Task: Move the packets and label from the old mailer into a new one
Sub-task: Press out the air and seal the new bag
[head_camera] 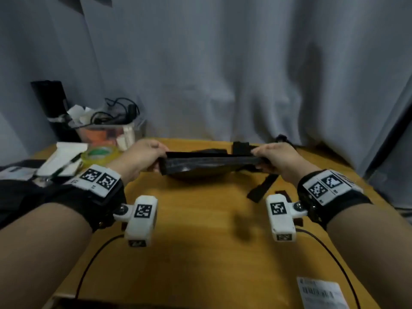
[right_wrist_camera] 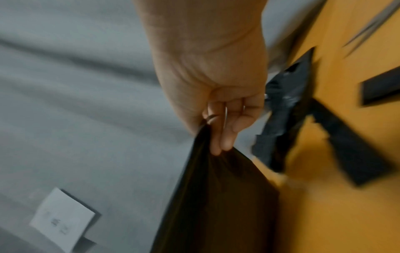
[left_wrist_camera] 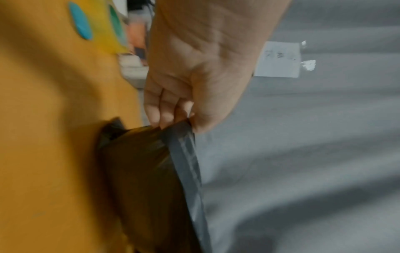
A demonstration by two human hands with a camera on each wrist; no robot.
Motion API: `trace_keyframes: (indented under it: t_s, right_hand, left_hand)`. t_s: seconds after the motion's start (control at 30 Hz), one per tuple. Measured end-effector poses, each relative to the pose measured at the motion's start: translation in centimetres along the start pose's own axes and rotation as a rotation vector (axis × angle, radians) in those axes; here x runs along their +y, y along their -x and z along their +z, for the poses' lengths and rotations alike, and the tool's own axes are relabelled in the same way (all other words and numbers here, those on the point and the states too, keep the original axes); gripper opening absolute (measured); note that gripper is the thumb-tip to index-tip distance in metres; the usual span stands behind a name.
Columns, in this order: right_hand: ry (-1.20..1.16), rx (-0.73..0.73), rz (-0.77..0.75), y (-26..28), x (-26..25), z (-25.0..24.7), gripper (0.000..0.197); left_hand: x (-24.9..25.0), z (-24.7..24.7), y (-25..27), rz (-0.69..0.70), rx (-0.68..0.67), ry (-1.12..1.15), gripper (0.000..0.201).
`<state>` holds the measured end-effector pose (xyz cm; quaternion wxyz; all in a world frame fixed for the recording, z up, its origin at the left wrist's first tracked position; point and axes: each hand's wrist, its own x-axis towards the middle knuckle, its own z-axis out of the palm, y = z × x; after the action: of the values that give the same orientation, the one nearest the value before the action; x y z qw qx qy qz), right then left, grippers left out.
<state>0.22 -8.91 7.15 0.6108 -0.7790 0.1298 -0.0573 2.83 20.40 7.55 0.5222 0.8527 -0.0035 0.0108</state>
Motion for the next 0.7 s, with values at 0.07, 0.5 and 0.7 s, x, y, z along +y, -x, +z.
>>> trace_keyframes:
  t_s: [0.07, 0.5, 0.7]
  right_hand:
    - [0.055, -0.054, 0.080, 1.6, 2.9, -0.2, 0.008]
    - [-0.084, -0.293, 0.143, 4.8, 9.0, -2.0, 0.028]
    - [0.582, -0.367, -0.060, 5.2, 9.5, -2.2, 0.045]
  left_hand:
    - [-3.0, 1.5, 2.0, -0.068, -0.074, -0.008, 0.021]
    - [-8.1, 1.4, 7.2, -0.046, -0.389, 0.206, 0.029]
    - [-9.8, 1.9, 7.4, 0.133, -0.486, -0.278, 0.057]
